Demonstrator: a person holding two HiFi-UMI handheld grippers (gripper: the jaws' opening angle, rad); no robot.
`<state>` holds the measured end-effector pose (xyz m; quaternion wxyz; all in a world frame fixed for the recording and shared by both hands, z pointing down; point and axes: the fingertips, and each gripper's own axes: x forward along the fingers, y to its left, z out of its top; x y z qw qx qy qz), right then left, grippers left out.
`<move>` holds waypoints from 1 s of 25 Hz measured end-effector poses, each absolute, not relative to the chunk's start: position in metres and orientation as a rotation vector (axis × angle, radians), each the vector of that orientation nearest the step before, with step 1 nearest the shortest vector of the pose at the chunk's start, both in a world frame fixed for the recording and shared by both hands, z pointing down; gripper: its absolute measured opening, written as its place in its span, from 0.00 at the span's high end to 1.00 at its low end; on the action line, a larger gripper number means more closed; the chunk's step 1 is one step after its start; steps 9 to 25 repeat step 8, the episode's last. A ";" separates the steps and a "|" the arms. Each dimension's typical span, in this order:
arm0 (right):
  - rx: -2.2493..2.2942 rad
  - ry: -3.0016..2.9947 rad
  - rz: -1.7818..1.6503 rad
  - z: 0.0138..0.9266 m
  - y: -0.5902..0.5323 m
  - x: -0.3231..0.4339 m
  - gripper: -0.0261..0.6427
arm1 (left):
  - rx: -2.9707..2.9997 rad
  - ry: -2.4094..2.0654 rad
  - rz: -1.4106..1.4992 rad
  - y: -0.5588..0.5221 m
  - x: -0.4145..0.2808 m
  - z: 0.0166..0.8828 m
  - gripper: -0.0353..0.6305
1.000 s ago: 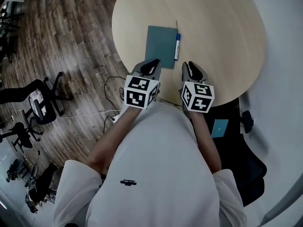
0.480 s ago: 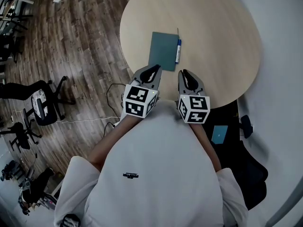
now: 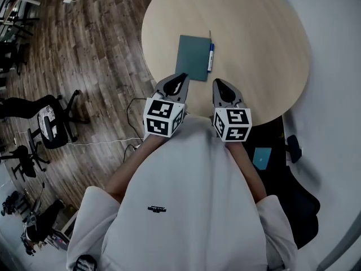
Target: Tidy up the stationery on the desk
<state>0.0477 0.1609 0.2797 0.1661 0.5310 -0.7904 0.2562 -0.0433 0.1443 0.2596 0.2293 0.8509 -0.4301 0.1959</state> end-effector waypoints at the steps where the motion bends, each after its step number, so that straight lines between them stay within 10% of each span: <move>1: 1.512 -2.246 0.736 0.281 0.162 0.049 0.91 | 2.341 -1.184 0.542 0.144 -0.043 0.260 0.90; 25: 1.512 -2.240 0.741 0.291 0.158 0.058 0.91 | 2.334 -1.192 0.560 0.137 -0.036 0.270 0.90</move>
